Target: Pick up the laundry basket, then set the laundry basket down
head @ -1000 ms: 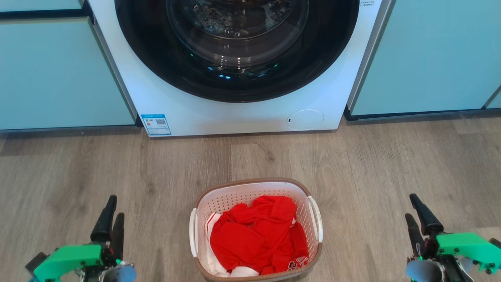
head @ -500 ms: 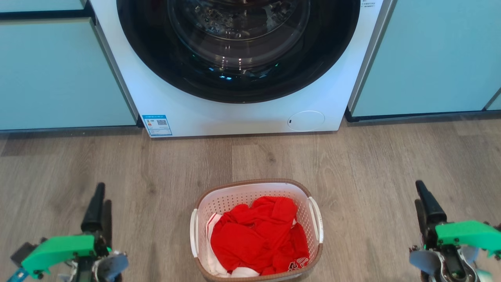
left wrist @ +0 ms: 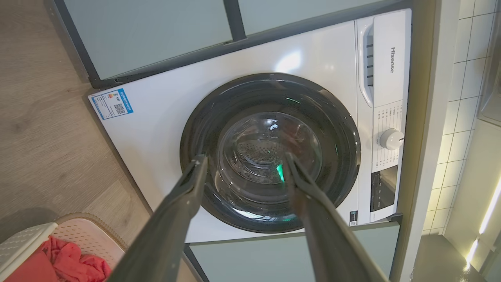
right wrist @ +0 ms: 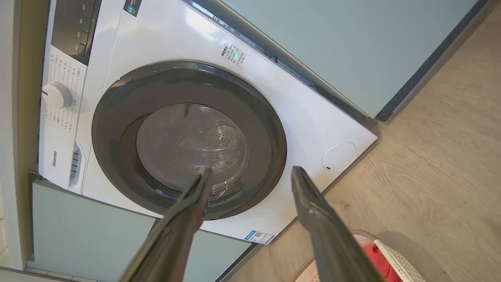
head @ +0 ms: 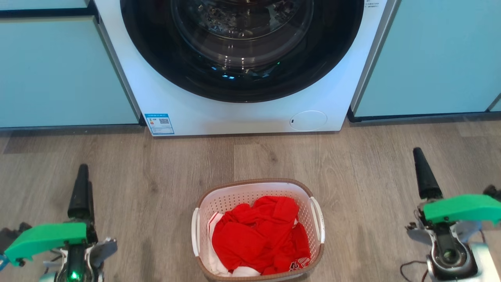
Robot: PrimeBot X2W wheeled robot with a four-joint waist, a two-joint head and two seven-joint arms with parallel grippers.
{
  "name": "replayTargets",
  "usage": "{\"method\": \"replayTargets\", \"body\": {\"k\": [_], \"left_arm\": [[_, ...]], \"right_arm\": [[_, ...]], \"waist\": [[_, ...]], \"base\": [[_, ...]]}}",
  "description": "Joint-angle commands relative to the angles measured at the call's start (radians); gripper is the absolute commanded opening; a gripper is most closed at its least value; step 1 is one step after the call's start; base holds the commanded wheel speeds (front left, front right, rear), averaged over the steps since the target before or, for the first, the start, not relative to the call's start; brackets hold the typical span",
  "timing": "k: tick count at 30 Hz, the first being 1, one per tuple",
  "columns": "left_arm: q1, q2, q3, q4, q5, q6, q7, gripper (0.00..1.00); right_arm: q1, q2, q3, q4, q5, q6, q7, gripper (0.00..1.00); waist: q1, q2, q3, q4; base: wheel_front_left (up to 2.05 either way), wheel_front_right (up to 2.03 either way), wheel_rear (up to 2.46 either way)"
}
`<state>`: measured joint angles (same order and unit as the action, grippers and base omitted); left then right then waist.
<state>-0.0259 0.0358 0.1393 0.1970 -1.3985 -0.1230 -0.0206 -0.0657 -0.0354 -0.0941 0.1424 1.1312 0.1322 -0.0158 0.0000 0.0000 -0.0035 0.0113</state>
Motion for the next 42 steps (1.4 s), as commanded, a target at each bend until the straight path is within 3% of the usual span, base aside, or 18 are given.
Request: {"method": "replayTargets", "body": {"k": [1, 12, 19, 27, 34, 42], "left_arm": [[-0.059, 0.011, 0.02, -0.053, 0.029, -0.003, -0.01, 1.0], [-0.07, 0.011, 0.01, -0.149, 0.218, -0.003, -0.043, 1.0], [-0.072, 0.011, -0.013, -0.2, 0.35, 0.035, -0.06, 1.0], [-0.07, 0.012, -0.134, -0.267, 0.597, 0.129, -0.084, 1.0], [-0.069, 0.012, -0.24, -0.266, 0.783, 0.185, -0.104, 1.0], [-0.072, 0.059, -0.364, -0.191, 0.967, 0.316, -0.128, 1.0]], "right_arm": [[-0.068, -0.008, 0.011, -0.055, -0.046, -0.001, -0.015, 1.0], [-0.103, -0.009, 0.091, -0.144, -0.316, -0.001, -0.047, 1.0], [-0.11, -0.009, 0.119, -0.17, -0.423, -0.001, -0.065, 1.0], [-0.111, -0.017, 0.157, -0.183, -0.568, -0.001, -0.088, 1.0], [-0.102, -0.026, 0.186, -0.182, -0.662, -0.001, -0.109, 1.0], [-0.083, -0.019, 0.185, -0.099, -0.76, -0.001, -0.132, 1.0]], "waist": [[0.0, 0.0, 0.001, 0.0], [0.0, 0.0, 0.006, 0.004], [0.0, 0.0, 0.005, 0.004], [0.0, 0.0, 0.003, -0.001], [0.0, 0.0, 0.002, -0.006], [0.0, 0.0, -0.004, -0.011]], "base": [[0.0, 0.0, 0.0], [0.0, 0.0, 0.0], [0.0, 0.0, 0.0], [0.0, 0.0, 0.0], [0.0, 0.0, 0.0], [0.0, 0.0, 0.0]]}}
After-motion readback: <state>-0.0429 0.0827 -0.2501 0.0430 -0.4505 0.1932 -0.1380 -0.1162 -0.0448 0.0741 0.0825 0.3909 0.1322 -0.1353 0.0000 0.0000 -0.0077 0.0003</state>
